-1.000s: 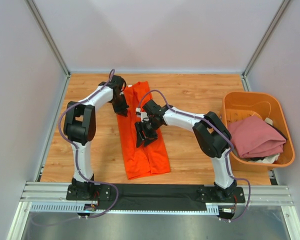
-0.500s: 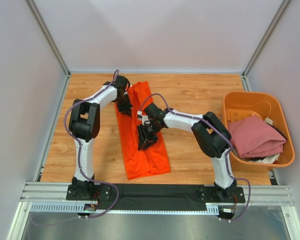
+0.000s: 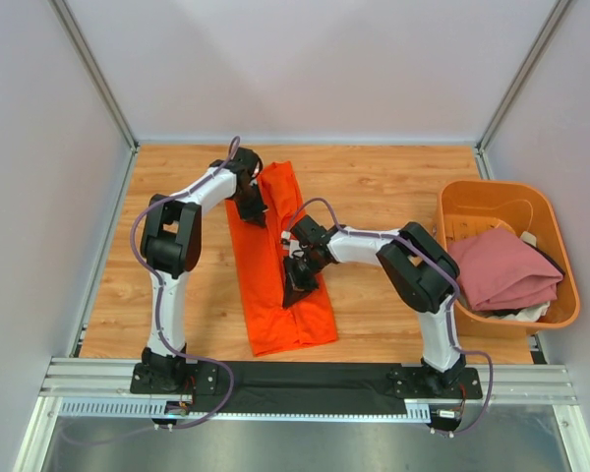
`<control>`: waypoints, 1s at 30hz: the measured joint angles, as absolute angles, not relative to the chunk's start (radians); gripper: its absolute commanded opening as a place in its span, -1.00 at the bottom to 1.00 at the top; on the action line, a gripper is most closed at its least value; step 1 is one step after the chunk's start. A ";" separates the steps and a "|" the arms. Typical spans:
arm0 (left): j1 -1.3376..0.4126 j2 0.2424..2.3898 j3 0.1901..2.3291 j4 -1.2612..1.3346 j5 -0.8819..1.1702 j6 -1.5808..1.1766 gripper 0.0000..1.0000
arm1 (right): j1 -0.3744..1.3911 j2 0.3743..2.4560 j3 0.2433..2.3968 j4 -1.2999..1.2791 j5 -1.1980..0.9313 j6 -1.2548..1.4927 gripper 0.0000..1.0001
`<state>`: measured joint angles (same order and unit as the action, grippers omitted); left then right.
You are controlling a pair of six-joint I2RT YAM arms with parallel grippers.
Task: Fold and stack the t-shirts
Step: Fold the tshirt
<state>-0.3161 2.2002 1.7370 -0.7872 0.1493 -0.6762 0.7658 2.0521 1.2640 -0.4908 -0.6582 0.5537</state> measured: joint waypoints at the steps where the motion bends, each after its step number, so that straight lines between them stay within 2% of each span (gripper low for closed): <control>1: -0.319 2.202 1.737 -0.787 0.150 -0.679 -0.72 | 0.766 2.043 1.251 -0.486 -0.657 0.564 -0.99; 4: -0.327 2.214 1.739 -0.785 0.149 -0.687 -0.72 | 0.769 2.017 1.215 -0.450 -0.639 0.608 -0.99; 6: -0.332 2.225 1.750 -0.790 0.148 -0.691 -0.72 | 0.771 2.010 1.202 -0.437 -0.635 0.633 -0.83; 7: -0.334 2.230 1.763 -0.795 0.146 -0.691 -0.72 | 0.771 2.010 1.201 -0.434 -0.635 0.641 -0.64; 10: -0.339 2.243 1.792 -0.803 0.128 -0.680 -0.70 | 0.772 2.003 1.204 -0.432 -0.636 0.650 -0.44; 11: -0.340 2.243 1.794 -0.805 0.118 -0.673 -0.69 | 0.772 1.999 1.210 -0.447 -0.628 0.646 -0.27; 13: -0.342 2.232 1.787 -0.804 0.104 -0.658 -0.65 | 0.772 1.984 1.225 -0.489 -0.609 0.631 -0.08; 16: -0.342 2.174 1.721 -0.796 0.101 -0.644 -0.62 | 0.771 1.947 1.247 -0.550 -0.590 0.607 0.00; 18: -0.344 2.117 1.671 -0.791 0.116 -0.643 -0.63 | 0.771 1.909 1.256 -0.579 -0.585 0.596 -0.02; 21: -0.351 2.037 1.598 -0.770 0.140 -0.645 -0.63 | 0.772 1.852 1.258 -0.595 -0.597 0.585 -0.21; 22: -0.355 2.019 1.578 -0.760 0.151 -0.647 -0.64 | 0.772 1.840 1.258 -0.592 -0.608 0.583 -0.36; 24: -0.363 2.014 1.560 -0.741 0.178 -0.648 -0.65 | 0.773 1.837 1.258 -0.586 -0.631 0.578 -0.50; 28: -0.376 2.069 1.558 -0.698 0.215 -0.648 -0.66 | 0.794 1.872 1.256 -0.561 -0.655 0.586 -0.95; 30: -0.380 2.112 1.563 -0.686 0.224 -0.648 -0.66 | 0.810 1.899 1.243 -0.522 -0.659 0.600 -0.99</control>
<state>-0.3798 2.1120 1.5635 -0.6865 0.2241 -0.6476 0.8104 1.8992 1.2427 -0.5217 -0.6590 0.6003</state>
